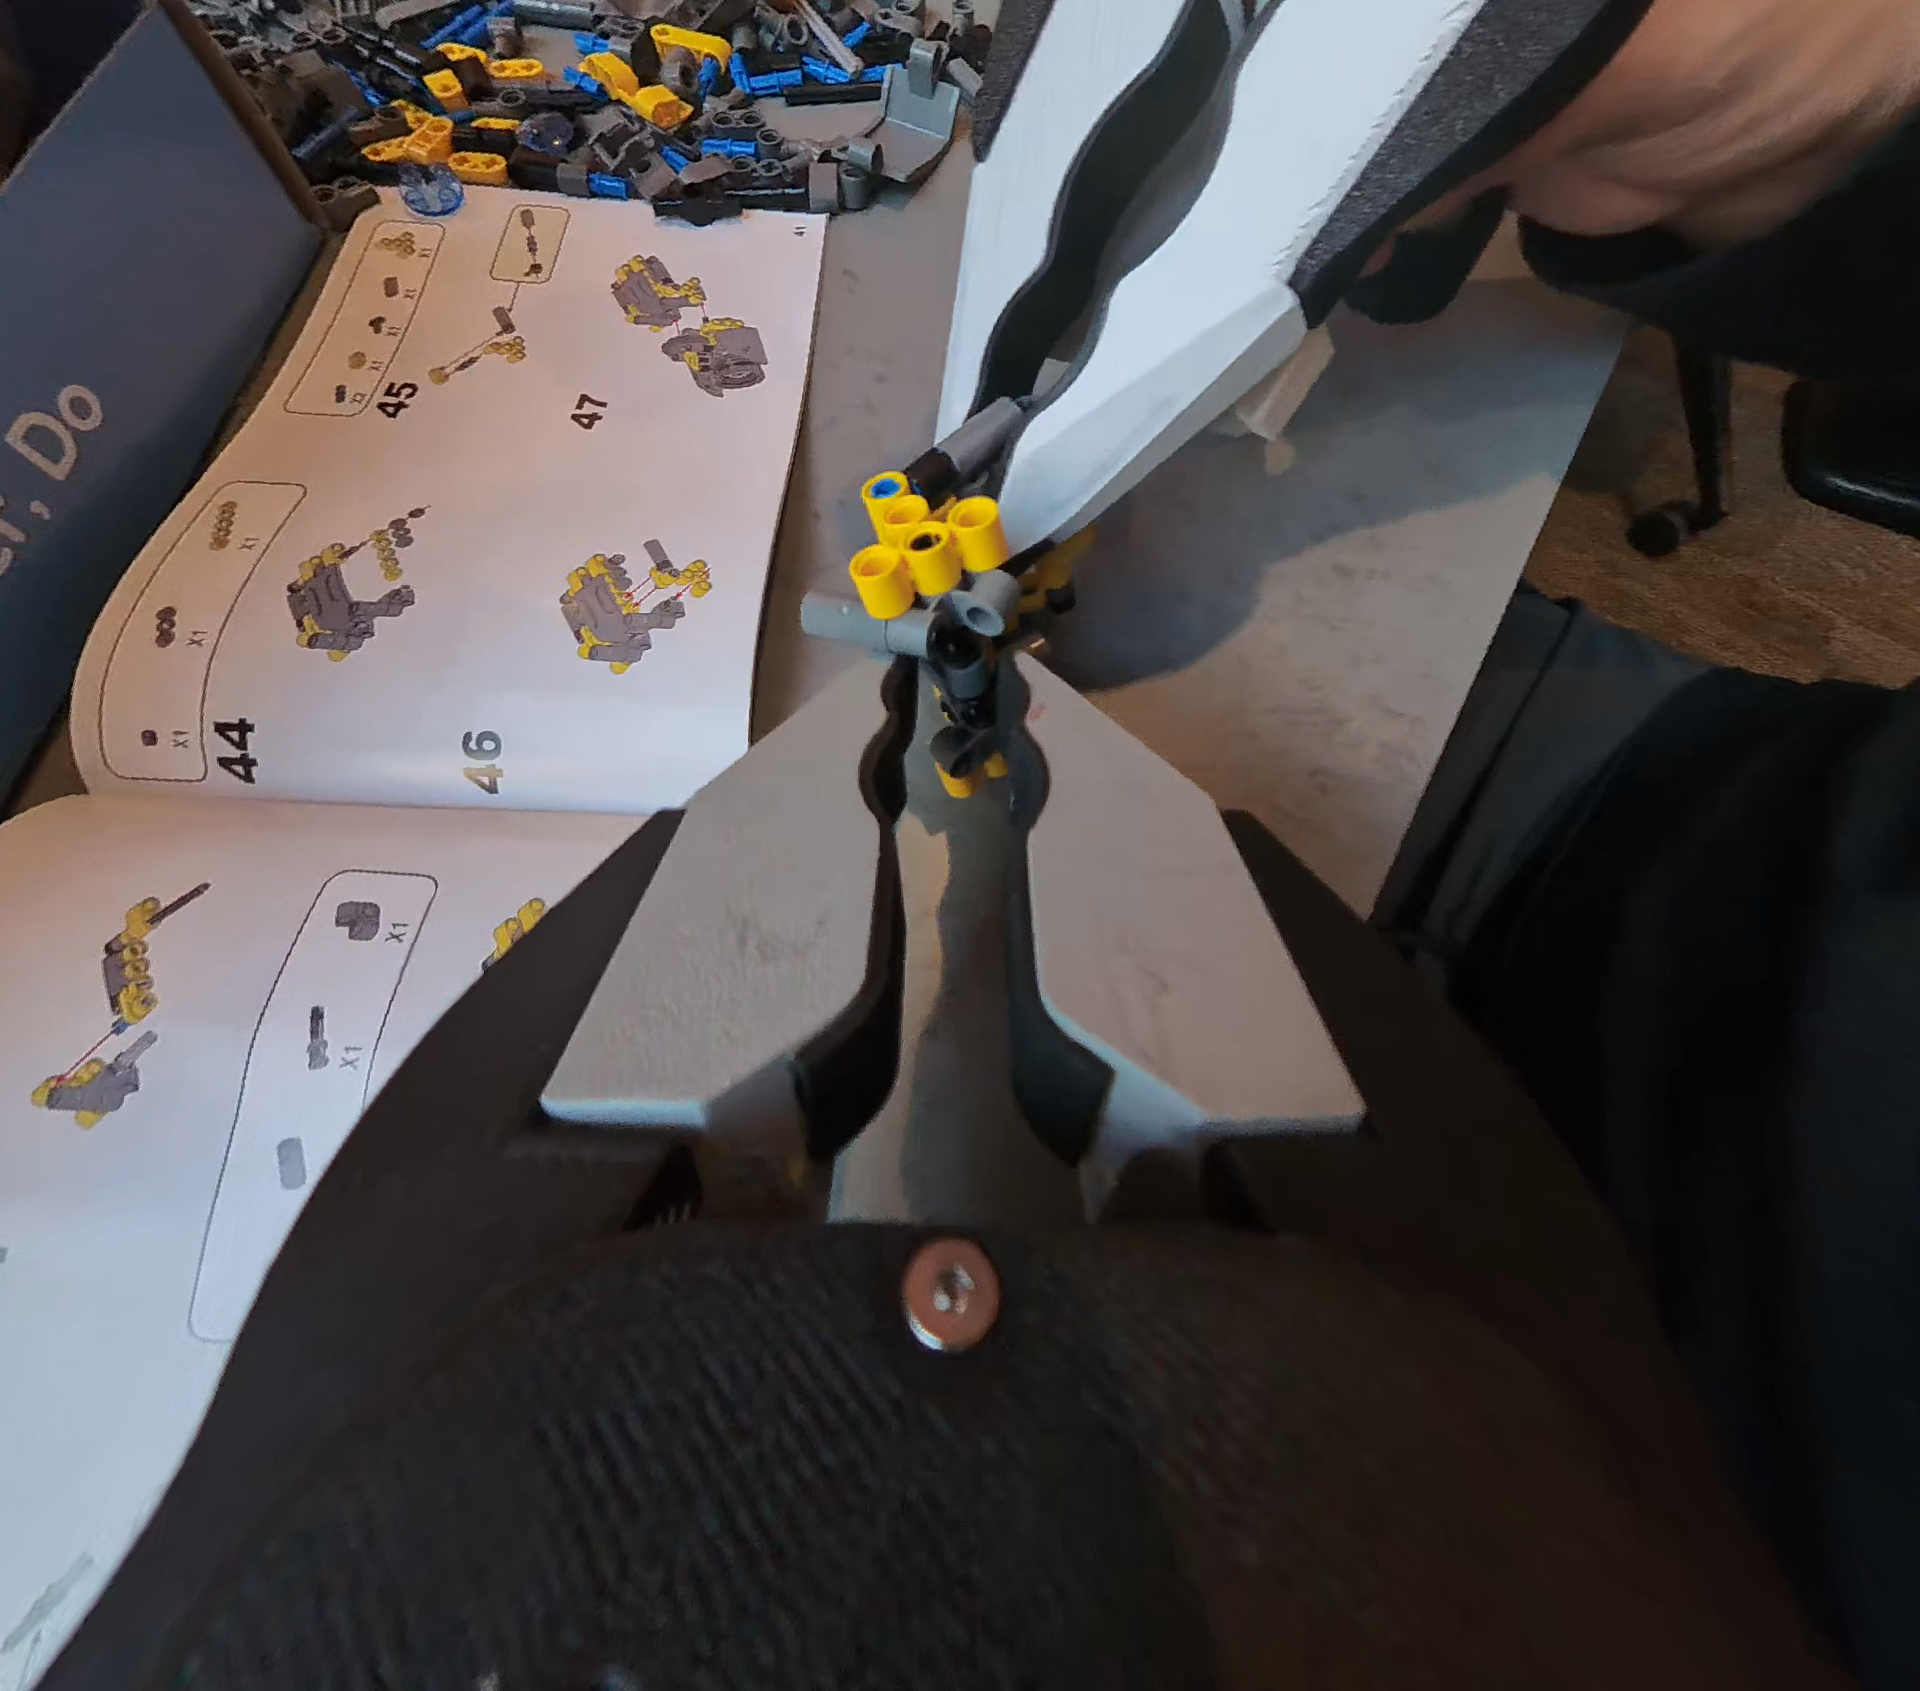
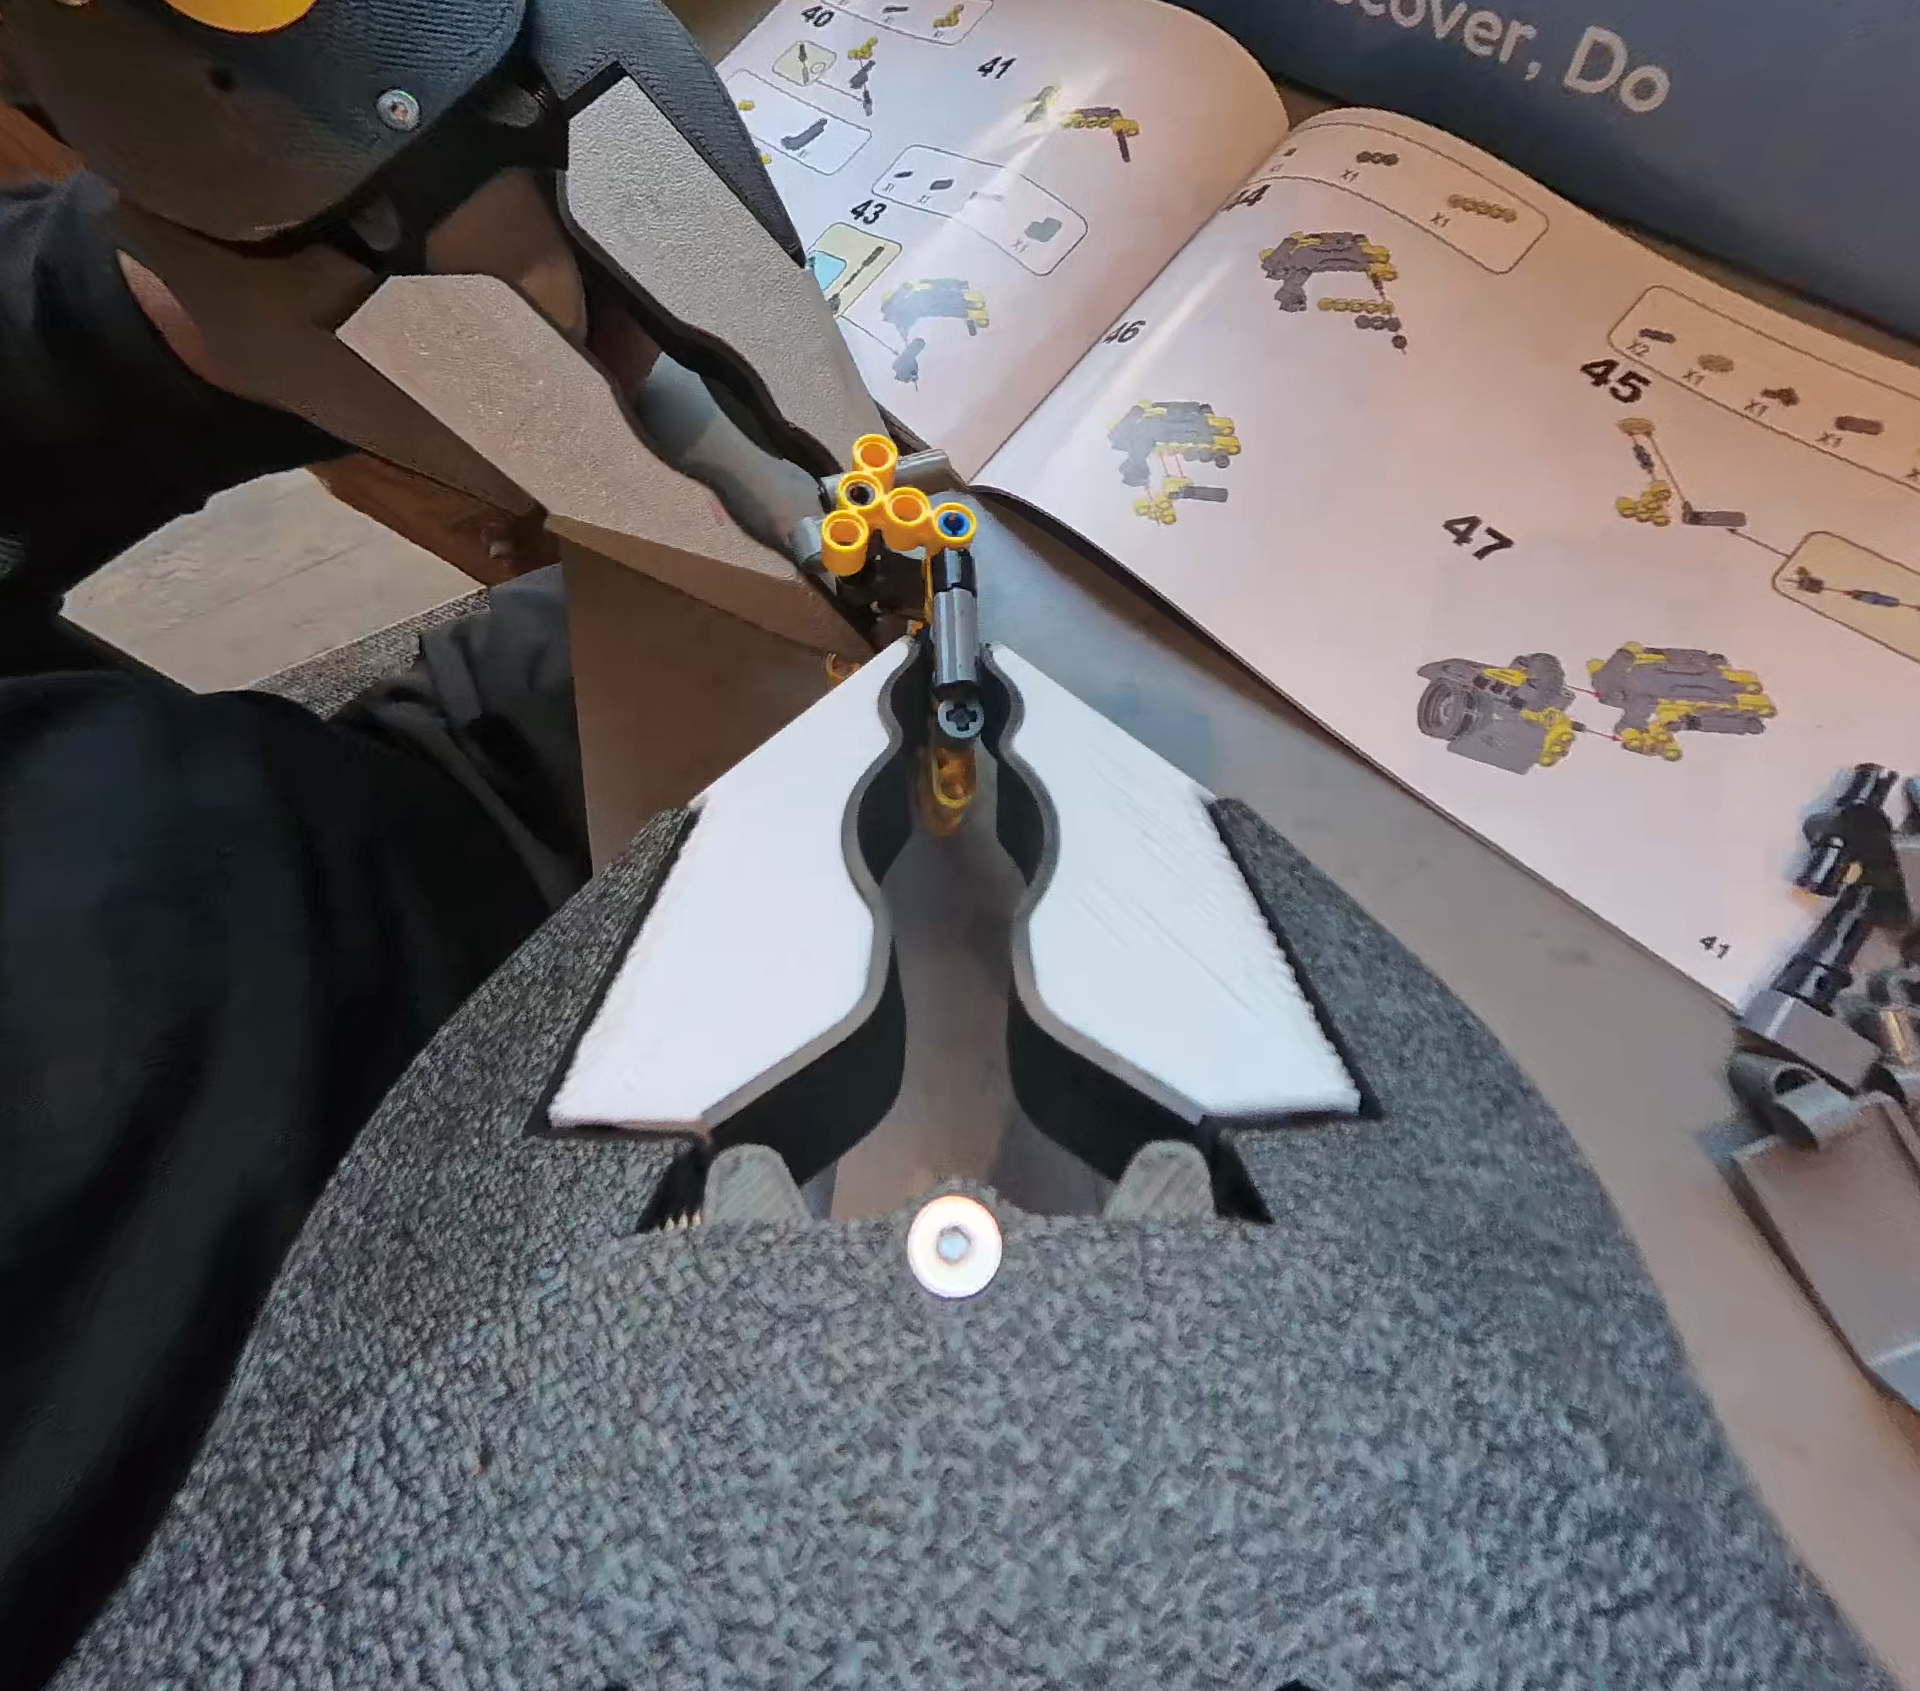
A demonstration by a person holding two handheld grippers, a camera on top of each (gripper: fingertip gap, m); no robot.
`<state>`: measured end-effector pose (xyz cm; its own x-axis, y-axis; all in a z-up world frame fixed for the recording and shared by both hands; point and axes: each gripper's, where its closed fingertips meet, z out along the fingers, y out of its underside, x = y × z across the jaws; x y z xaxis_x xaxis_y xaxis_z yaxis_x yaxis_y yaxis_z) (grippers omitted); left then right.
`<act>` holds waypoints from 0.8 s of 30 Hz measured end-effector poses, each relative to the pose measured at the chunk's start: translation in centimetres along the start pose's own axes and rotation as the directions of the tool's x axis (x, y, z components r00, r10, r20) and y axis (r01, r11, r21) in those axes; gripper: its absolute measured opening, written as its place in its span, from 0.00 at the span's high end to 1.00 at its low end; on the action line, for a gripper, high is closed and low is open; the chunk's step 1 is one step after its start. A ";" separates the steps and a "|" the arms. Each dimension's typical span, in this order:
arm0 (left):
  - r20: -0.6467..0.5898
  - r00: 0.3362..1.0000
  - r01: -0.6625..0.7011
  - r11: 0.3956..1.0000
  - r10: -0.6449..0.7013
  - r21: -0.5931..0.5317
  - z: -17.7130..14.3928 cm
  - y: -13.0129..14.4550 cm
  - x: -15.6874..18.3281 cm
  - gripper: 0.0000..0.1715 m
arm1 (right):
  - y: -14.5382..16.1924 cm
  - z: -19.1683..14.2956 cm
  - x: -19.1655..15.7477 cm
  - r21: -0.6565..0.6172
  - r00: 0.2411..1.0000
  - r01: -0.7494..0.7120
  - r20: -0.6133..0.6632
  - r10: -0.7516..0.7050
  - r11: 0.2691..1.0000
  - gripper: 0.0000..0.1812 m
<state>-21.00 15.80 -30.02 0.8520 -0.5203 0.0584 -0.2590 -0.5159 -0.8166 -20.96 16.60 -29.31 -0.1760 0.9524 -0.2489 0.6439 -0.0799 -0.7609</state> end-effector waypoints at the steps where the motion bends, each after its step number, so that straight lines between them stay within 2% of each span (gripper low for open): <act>1: 0.004 1.000 0.011 1.000 -0.011 0.002 0.0 0.0 -0.1 0.94 | 0.0 0.0 0.0 0.005 1.000 -0.006 -0.008 0.006 1.000 0.96; 4: 0.055 0.998 0.014 1.000 -0.016 0.022 -0.1 -0.3 -0.3 0.95 | -0.2 -0.1 0.1 0.039 0.999 -0.012 -0.051 0.014 0.999 0.96; 6: 0.164 0.985 -0.052 0.998 0.046 0.029 -0.2 -0.6 -0.8 0.96 | -0.7 -0.2 0.2 0.083 0.995 -0.018 -0.094 0.026 0.996 0.96; 8: 0.321 0.930 -0.184 0.983 0.178 -0.013 -0.3 -0.8 -1.2 0.96 | -0.9 -0.3 0.3 0.120 0.991 -0.025 -0.125 0.041 0.992 0.96; 10: 0.408 0.873 -0.266 0.962 0.268 -0.062 -0.3 -0.7 -1.4 0.97 | -0.6 -0.1 0.3 0.128 0.990 -0.021 -0.139 0.039 0.992 0.96; 14: 0.418 0.860 -0.283 0.955 0.294 -0.089 -0.2 -0.4 -1.4 0.97 | -0.1 0.2 0.2 0.127 0.989 -0.018 -0.146 0.037 0.992 0.96; 19: 0.348 0.904 -0.250 0.967 0.249 -0.041 -0.3 -0.6 -1.2 0.96 | -0.4 -0.1 0.3 0.133 0.987 0.044 -0.157 -0.023 0.990 0.96; 21: 0.277 0.931 -0.236 0.971 0.237 -0.038 -0.5 -0.1 -0.6 0.95 | -0.6 -0.4 0.2 0.125 0.975 0.124 -0.202 -0.097 0.984 0.96; 24: 0.220 0.957 -0.192 0.981 0.190 -0.015 -1.8 0.3 -0.1 0.81 | -1.5 -1.5 -0.1 0.094 0.898 0.348 -0.318 -0.304 0.933 0.96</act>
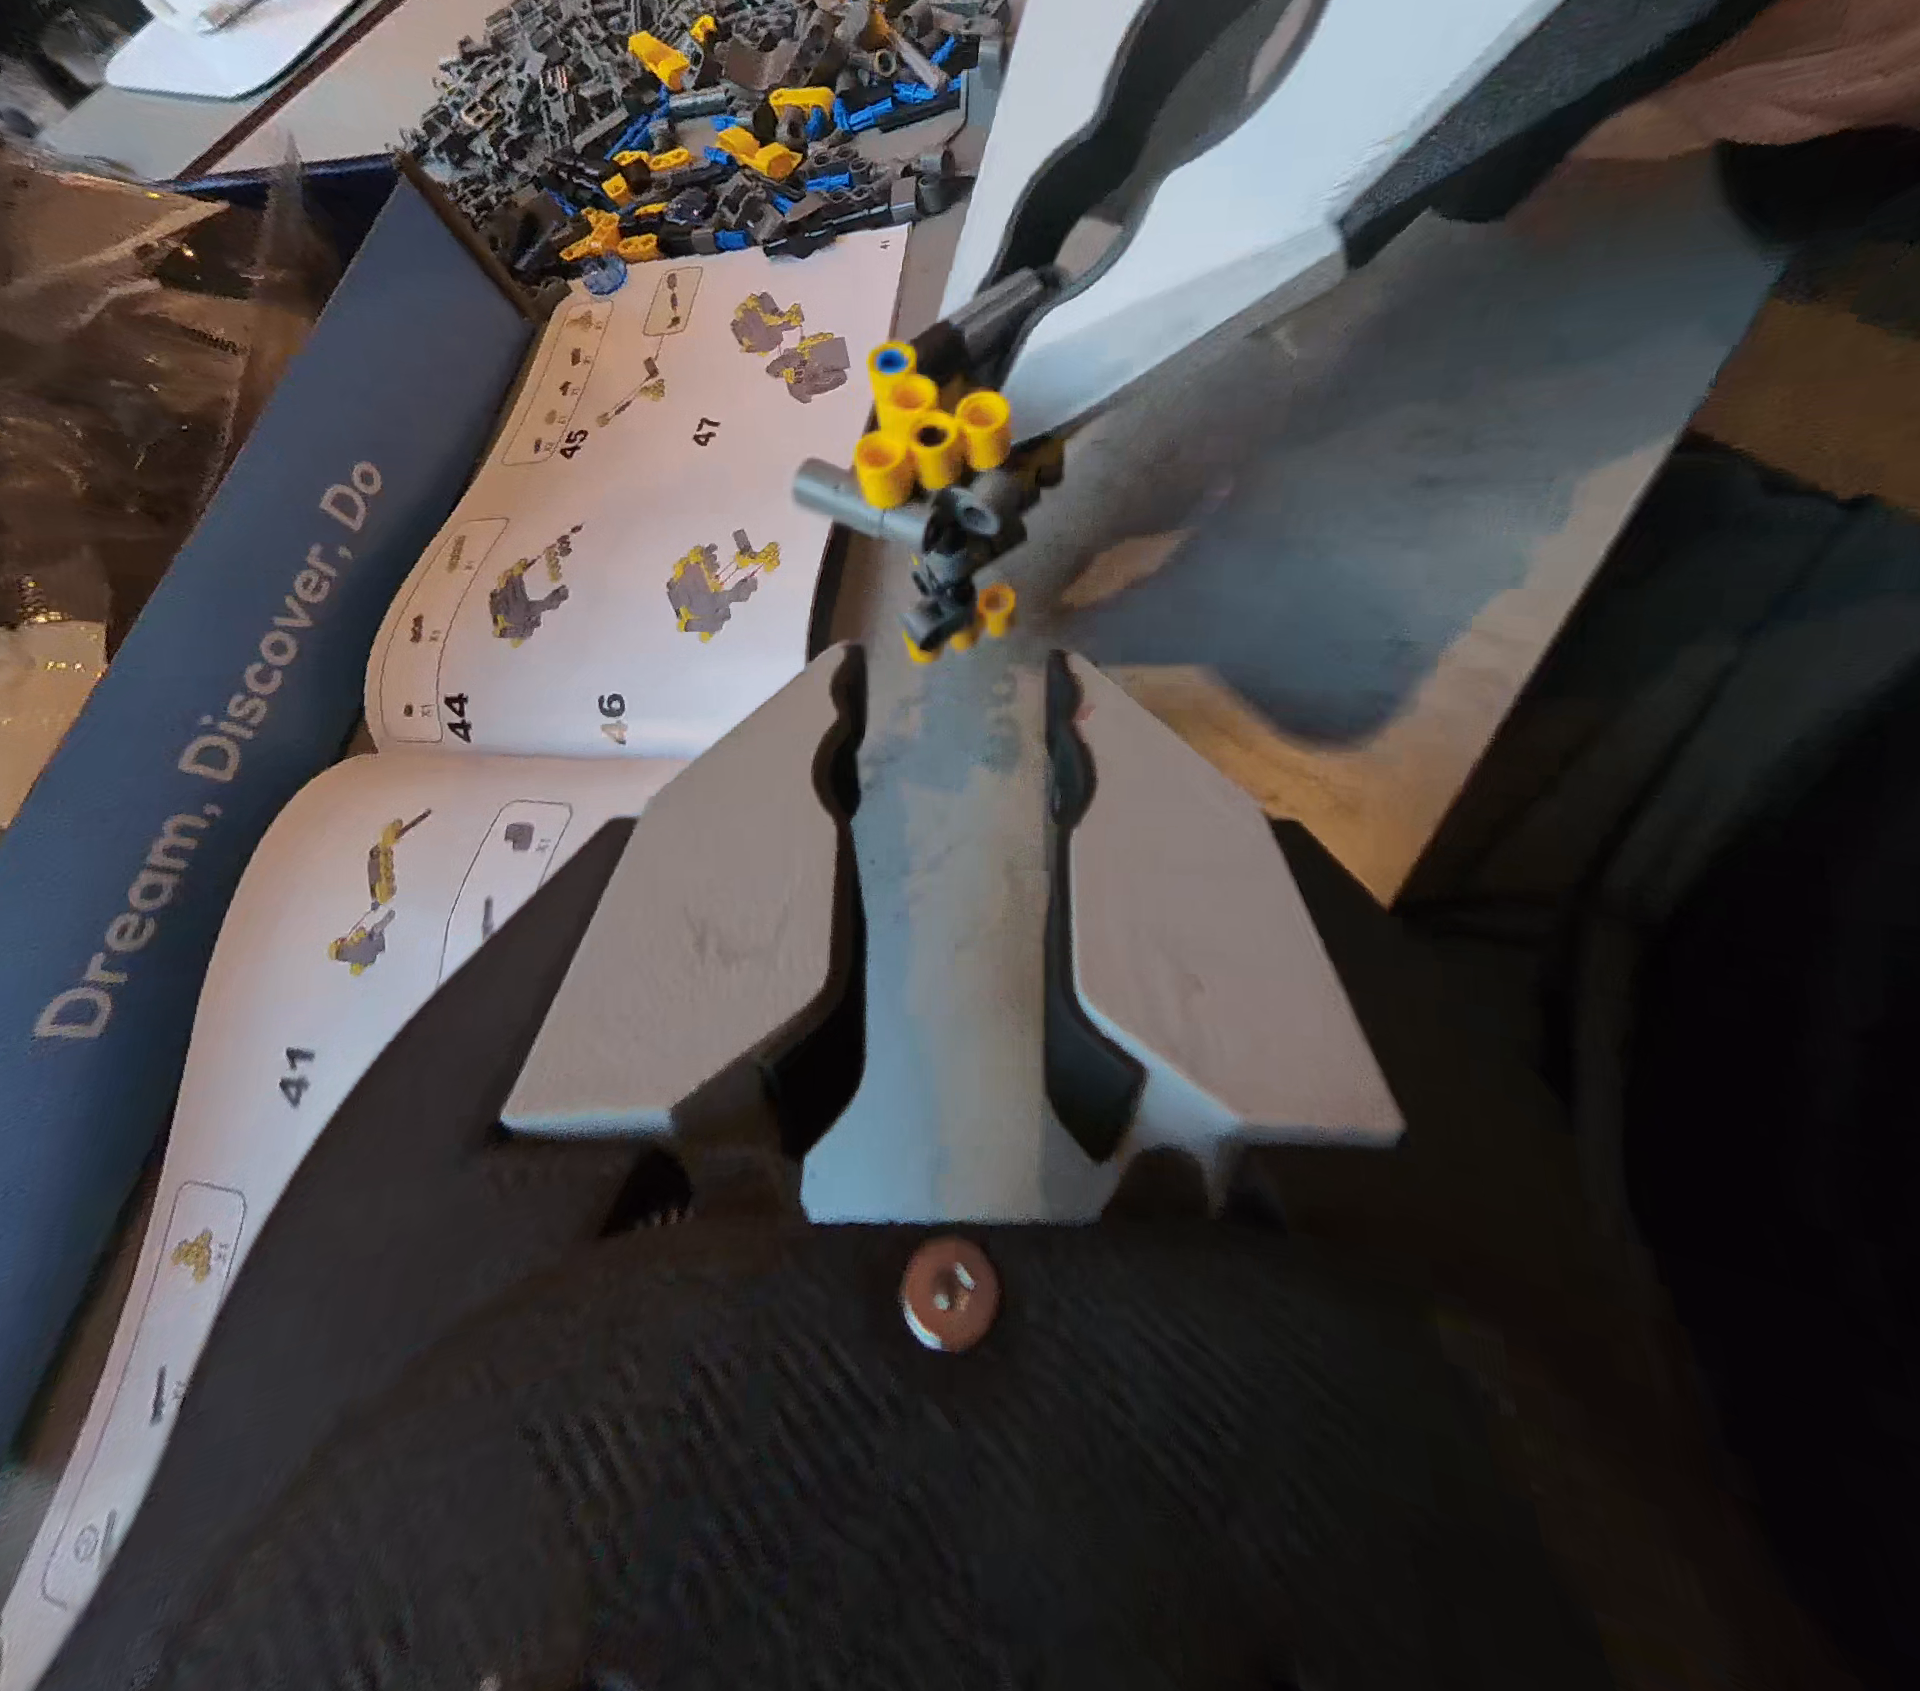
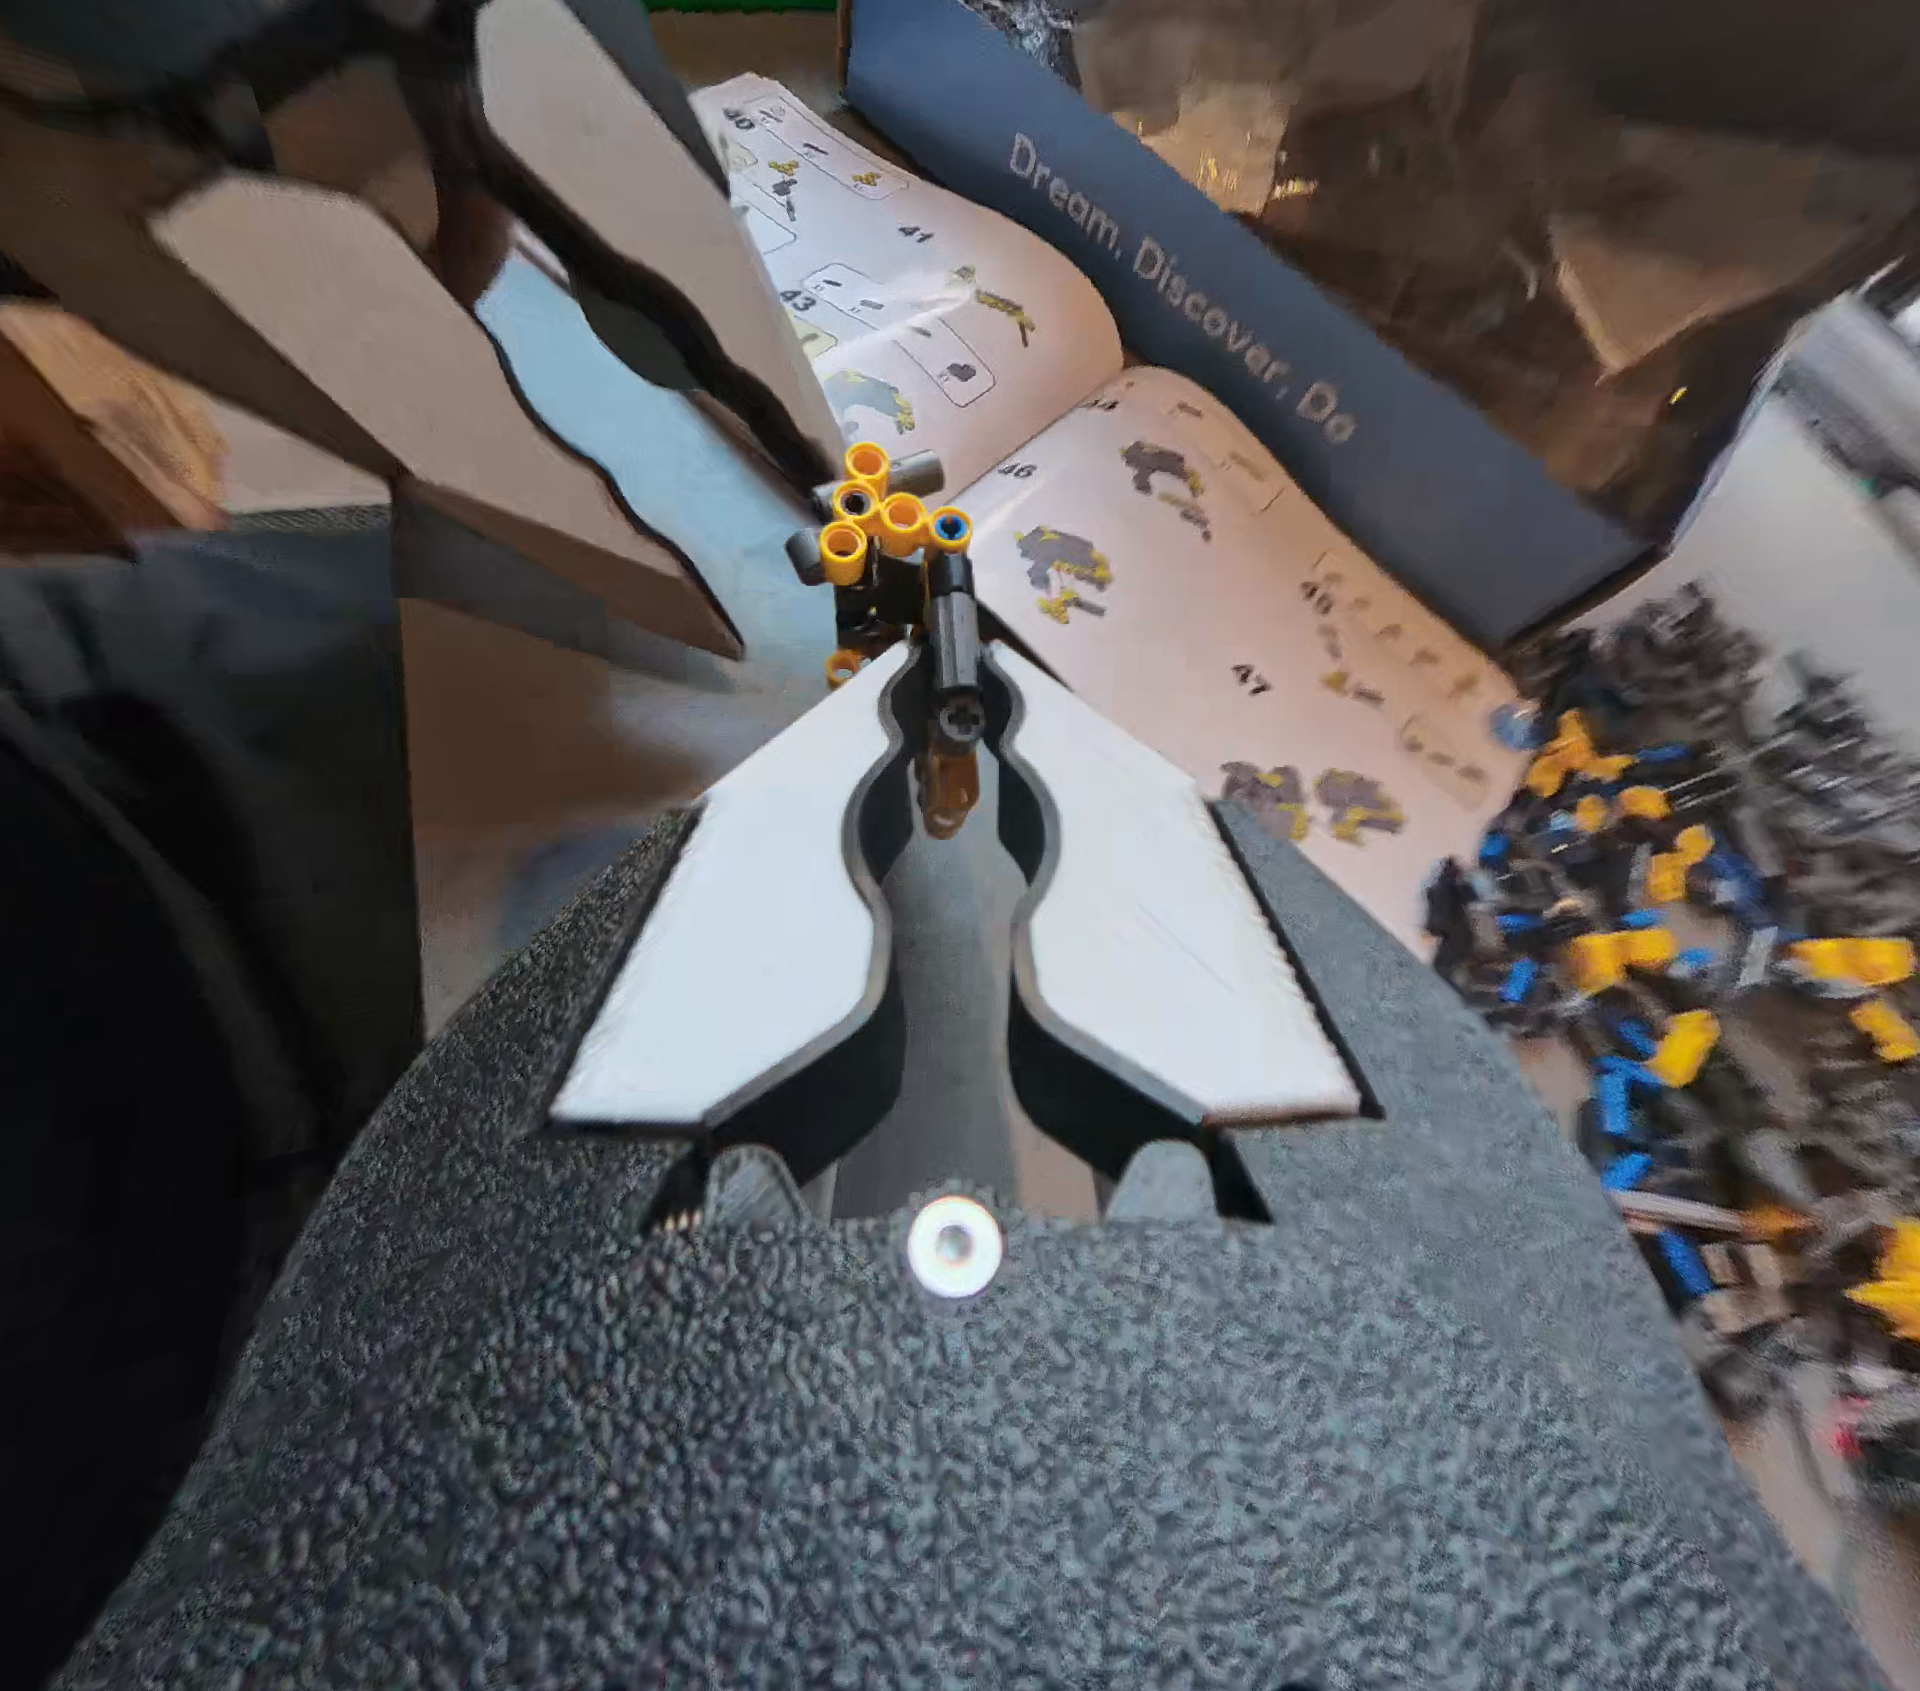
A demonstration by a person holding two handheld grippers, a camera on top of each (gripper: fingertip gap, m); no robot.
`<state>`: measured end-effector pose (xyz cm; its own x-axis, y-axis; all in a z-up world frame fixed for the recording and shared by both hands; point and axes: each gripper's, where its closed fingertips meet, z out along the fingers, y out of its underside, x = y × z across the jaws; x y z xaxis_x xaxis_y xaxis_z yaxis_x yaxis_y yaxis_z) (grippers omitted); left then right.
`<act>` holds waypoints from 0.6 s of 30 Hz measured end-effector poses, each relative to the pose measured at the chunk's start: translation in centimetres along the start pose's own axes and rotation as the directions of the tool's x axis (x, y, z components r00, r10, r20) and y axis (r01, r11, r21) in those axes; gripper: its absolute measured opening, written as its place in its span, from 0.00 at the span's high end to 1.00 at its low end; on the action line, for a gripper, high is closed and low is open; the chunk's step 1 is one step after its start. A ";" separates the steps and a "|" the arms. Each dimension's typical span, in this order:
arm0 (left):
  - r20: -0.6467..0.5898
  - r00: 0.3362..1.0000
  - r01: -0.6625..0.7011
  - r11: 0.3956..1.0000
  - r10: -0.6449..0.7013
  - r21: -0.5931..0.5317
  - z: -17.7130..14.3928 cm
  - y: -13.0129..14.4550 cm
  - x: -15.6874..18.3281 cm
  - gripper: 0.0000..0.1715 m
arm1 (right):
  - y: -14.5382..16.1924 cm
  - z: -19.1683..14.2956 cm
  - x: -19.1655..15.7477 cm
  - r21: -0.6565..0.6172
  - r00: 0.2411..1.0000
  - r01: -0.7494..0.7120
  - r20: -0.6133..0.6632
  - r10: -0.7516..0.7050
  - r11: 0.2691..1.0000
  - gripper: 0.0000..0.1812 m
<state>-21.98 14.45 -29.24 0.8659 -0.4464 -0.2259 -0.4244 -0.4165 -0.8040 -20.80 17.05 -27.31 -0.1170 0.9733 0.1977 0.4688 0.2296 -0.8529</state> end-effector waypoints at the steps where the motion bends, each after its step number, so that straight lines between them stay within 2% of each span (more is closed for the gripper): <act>1: -0.017 1.000 0.014 1.000 -0.014 0.018 -0.6 -0.2 0.0 0.80 | -0.3 -0.2 -0.1 0.004 0.997 0.077 -0.019 -0.077 0.997 0.96; 4: -0.031 0.999 0.027 0.997 -0.025 0.073 -2.2 -1.6 -0.5 0.78 | -1.1 -0.6 -0.9 0.051 0.972 0.235 -0.024 -0.234 0.971 0.96; 7: -0.113 0.993 -0.030 0.990 0.046 0.136 -2.9 -3.2 0.6 0.79 | -1.2 -0.7 -1.5 0.084 0.953 0.302 -0.004 -0.303 0.950 0.96; 8: -0.148 0.986 -0.058 0.986 0.082 0.157 -3.1 -3.4 1.1 0.82 | -1.1 -0.8 -1.6 0.091 0.949 0.315 0.004 -0.317 0.945 0.96; 12: -0.257 0.952 -0.123 0.977 0.166 0.174 -3.5 -2.8 2.1 0.82 | -0.8 -1.2 -2.2 0.128 0.935 0.338 0.064 -0.348 0.932 0.96; 16: -0.346 0.923 -0.105 0.976 0.167 0.190 -3.9 -2.7 2.3 0.82 | -0.4 -1.5 -2.9 0.150 0.926 0.336 0.130 -0.355 0.930 0.96; 18: -0.382 0.916 -0.065 0.985 0.122 0.159 -3.6 -2.3 2.2 0.88 | -0.4 -1.5 -3.0 0.154 0.922 0.344 0.133 -0.365 0.926 0.96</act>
<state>-20.00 11.55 -25.88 0.6399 -0.7626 -0.0948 -0.4325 -0.2555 -0.8647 -19.35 14.05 -26.83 -0.3950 0.8122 0.4293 0.2586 0.5467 -0.7964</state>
